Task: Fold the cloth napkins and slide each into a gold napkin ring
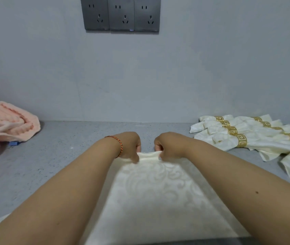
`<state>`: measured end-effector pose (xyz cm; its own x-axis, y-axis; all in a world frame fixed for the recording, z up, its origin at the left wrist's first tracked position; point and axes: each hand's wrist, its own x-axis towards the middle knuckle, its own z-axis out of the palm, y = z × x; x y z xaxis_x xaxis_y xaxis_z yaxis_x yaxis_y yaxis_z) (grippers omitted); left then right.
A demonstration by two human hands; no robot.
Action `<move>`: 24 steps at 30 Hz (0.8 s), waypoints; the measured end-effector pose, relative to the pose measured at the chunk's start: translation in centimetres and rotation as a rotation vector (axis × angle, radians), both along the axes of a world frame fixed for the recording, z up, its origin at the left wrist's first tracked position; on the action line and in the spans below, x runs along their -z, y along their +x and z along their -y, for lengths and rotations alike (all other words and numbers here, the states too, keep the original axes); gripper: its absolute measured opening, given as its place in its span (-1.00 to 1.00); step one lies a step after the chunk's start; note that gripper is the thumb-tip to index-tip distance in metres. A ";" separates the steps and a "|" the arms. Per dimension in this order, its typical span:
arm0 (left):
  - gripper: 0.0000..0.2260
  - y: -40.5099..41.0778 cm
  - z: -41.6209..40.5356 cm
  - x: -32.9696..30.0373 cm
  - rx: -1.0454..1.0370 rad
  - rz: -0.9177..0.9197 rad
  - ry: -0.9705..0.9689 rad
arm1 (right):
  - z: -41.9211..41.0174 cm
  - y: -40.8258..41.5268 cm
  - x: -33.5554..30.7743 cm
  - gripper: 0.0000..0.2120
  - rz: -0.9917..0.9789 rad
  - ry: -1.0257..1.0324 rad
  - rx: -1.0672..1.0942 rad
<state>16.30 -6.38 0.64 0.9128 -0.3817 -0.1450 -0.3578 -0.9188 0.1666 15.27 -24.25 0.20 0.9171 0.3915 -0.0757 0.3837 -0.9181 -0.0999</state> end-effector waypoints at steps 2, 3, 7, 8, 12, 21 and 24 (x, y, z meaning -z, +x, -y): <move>-0.81 -1.1 0.1 0.2 0.016 0.114 0.042 | 0.1 -1.0 0.4 -0.75 0.081 -0.013 0.007; -0.81 -1.4 0.1 0.4 0.030 0.162 0.041 | 0.2 -1.2 0.7 -0.74 0.110 -0.023 0.007; -0.81 -2.6 -0.6 1.2 0.041 0.179 0.039 | 0.1 -2.3 0.7 -0.77 0.134 -0.075 -0.036; -0.78 -2.8 -0.8 1.2 0.034 0.161 0.042 | 0.1 -2.5 0.6 -0.78 0.128 -0.092 -0.050; -0.86 -3.6 -1.0 0.6 -0.017 0.077 0.000 | 0.3 -2.6 0.5 -0.91 0.058 -0.059 0.005; -0.89 -2.3 -1.0 1.4 -0.059 0.036 -0.087 | 0.3 -1.2 -0.1 -0.81 -0.114 0.029 0.051; -0.78 -2.3 -1.3 1.0 -0.041 -0.010 -0.058 | 0.5 -1.1 -0.1 -0.73 -0.158 -0.003 0.073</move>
